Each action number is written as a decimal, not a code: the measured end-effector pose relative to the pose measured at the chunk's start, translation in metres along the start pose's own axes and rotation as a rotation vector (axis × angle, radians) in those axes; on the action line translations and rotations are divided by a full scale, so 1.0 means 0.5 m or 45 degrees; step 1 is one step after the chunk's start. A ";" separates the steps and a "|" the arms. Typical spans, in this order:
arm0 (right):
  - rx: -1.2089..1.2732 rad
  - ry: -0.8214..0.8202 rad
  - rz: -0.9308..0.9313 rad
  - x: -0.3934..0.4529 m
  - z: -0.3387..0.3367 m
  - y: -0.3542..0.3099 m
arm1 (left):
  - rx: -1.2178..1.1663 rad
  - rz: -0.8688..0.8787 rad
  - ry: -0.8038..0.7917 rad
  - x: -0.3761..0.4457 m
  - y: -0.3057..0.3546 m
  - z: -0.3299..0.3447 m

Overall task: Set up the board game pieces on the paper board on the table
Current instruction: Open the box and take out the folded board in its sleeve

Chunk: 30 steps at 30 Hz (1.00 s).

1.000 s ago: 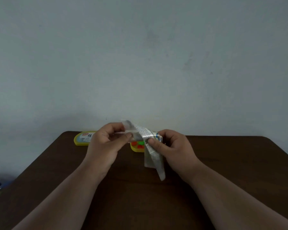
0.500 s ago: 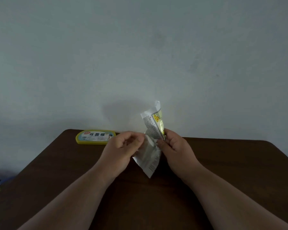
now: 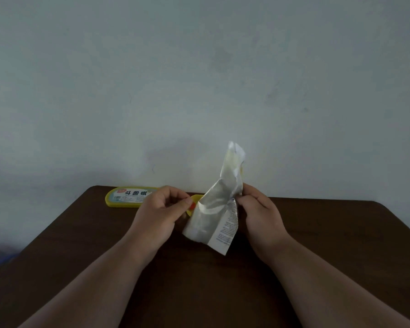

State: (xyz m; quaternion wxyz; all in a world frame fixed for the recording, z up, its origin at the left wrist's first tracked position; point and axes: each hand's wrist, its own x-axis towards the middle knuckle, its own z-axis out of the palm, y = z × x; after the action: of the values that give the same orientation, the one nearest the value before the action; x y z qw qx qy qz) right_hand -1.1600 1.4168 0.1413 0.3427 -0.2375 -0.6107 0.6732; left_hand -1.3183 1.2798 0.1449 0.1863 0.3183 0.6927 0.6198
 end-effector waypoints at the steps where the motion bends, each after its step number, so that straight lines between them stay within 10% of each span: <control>1: 0.008 0.017 0.017 0.003 -0.004 0.001 | -0.001 -0.003 0.012 0.002 -0.001 -0.002; 19: -0.529 -0.080 -0.275 -0.005 0.003 0.011 | -0.077 0.050 -0.221 -0.022 0.010 0.016; 30: -0.295 0.086 -0.154 0.000 0.002 0.009 | -0.989 -0.342 -0.238 0.003 0.013 -0.002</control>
State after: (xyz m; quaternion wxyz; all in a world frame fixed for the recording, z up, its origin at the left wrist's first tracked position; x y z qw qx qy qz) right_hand -1.1617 1.4160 0.1369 0.3732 -0.2609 -0.6856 0.5679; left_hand -1.3185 1.2804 0.1514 0.4336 0.1861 0.4232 0.7735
